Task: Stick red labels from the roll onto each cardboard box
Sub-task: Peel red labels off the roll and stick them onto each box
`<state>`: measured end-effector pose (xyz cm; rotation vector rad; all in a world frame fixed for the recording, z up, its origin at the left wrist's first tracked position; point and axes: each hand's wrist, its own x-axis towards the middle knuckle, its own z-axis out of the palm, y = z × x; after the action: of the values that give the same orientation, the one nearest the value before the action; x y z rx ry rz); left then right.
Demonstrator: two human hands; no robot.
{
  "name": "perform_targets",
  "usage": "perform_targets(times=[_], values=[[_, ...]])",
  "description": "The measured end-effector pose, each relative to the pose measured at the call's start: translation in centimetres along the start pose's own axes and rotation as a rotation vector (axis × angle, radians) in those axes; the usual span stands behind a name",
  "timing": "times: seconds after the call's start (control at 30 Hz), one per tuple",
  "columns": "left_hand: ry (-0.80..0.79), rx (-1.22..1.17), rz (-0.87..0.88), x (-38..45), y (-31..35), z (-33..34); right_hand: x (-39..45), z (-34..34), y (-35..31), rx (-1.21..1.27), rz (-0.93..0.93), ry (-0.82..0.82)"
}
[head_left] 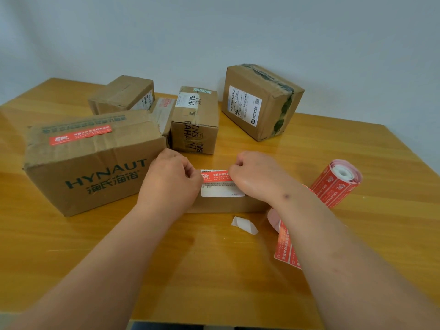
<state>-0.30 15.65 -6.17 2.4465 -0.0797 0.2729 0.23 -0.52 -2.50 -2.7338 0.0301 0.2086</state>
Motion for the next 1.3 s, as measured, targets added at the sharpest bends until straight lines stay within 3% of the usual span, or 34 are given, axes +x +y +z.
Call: perform_targets(times=[0.67,0.9,1.07,1.3], values=[[0.050,0.086,0.053,-0.4,0.5,0.2,0.3,1.0,0.0,-0.132,-0.003,0.075],[0.031,0.009,-0.027,-0.5,0.7,0.0,0.3,1.0,0.0,-0.141,-0.003,0.066],[-0.009,-0.038,0.024,-0.4,0.4,0.4,0.0,0.9,-0.2,-0.142,0.009,0.061],[-0.050,-0.057,0.021,-0.4,-0.1,0.7,-0.9,0.0,-1.2,-0.379,0.041,0.133]])
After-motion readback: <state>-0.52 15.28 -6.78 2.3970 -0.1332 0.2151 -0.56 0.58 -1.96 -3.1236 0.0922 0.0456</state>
